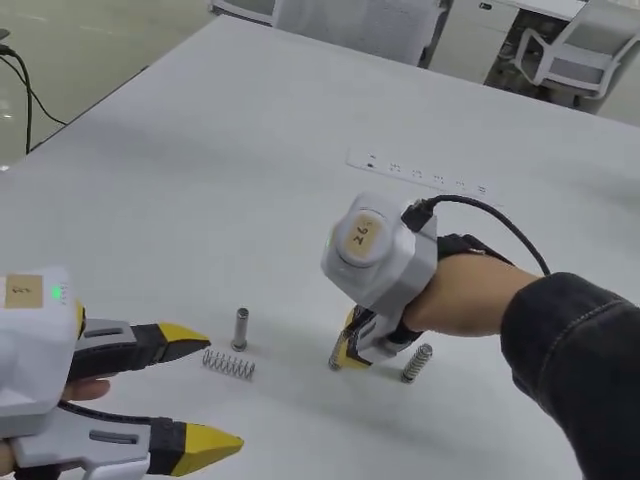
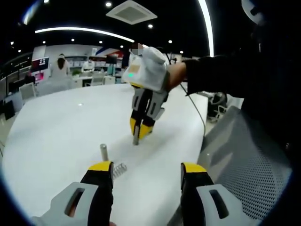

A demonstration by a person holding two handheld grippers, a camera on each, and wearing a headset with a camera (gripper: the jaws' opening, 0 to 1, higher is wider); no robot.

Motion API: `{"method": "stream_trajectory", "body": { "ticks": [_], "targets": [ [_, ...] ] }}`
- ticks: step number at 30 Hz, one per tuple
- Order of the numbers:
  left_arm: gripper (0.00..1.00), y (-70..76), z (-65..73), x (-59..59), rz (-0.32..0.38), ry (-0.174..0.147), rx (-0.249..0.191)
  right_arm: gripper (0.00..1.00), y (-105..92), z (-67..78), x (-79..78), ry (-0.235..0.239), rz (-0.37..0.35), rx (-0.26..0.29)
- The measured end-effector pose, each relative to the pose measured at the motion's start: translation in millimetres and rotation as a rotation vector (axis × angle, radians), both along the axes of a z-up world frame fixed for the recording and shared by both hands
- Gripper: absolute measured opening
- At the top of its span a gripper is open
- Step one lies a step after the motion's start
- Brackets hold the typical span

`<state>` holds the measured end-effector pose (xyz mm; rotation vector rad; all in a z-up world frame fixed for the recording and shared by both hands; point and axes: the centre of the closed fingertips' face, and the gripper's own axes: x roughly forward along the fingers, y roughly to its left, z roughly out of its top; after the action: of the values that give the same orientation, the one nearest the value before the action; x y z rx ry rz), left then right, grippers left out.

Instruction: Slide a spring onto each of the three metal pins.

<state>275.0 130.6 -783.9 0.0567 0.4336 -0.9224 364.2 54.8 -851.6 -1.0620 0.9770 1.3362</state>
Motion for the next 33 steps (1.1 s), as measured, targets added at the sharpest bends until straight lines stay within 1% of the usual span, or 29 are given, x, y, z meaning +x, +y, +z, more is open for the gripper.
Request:
{"method": "stream_trajectory", "body": {
  "ticks": [3,5,14,21,23,28,33],
  "targets": [
    [0.52,0.1,-0.3,-0.1,-0.001,0.001,0.001,0.08,-0.9,-2.7,-0.7,0.004,-0.002,-0.005],
    [0.52,0.1,-0.3,-0.2,-0.001,0.001,0.001,0.08,0.7,-1.9,-0.4,0.005,-0.006,0.006],
    [0.52,1.2,0.1,0.1,0.001,-0.002,0.001,0.09,0.6,-2.0,-1.0,0.011,0.000,-0.002],
    [0.52,1.7,0.2,-0.1,0.002,-0.002,0.001,0.15,0.8,-1.7,-0.5,0.006,0.000,0.002],
    [0.52,1.8,0.2,0.0,0.002,-0.002,0.001,0.18,0.3,-0.8,0.3,0.002,-0.003,0.005],
    [0.52,2.0,-0.3,0.0,0.002,-0.001,0.004,0.19,-0.7,4.0,2.1,-0.004,-0.011,0.016],
    [0.52,2.6,-1.2,0.1,0.002,0.000,0.010,0.22,2.7,12.8,1.0,-0.013,-0.010,0.034]
  ]
}}
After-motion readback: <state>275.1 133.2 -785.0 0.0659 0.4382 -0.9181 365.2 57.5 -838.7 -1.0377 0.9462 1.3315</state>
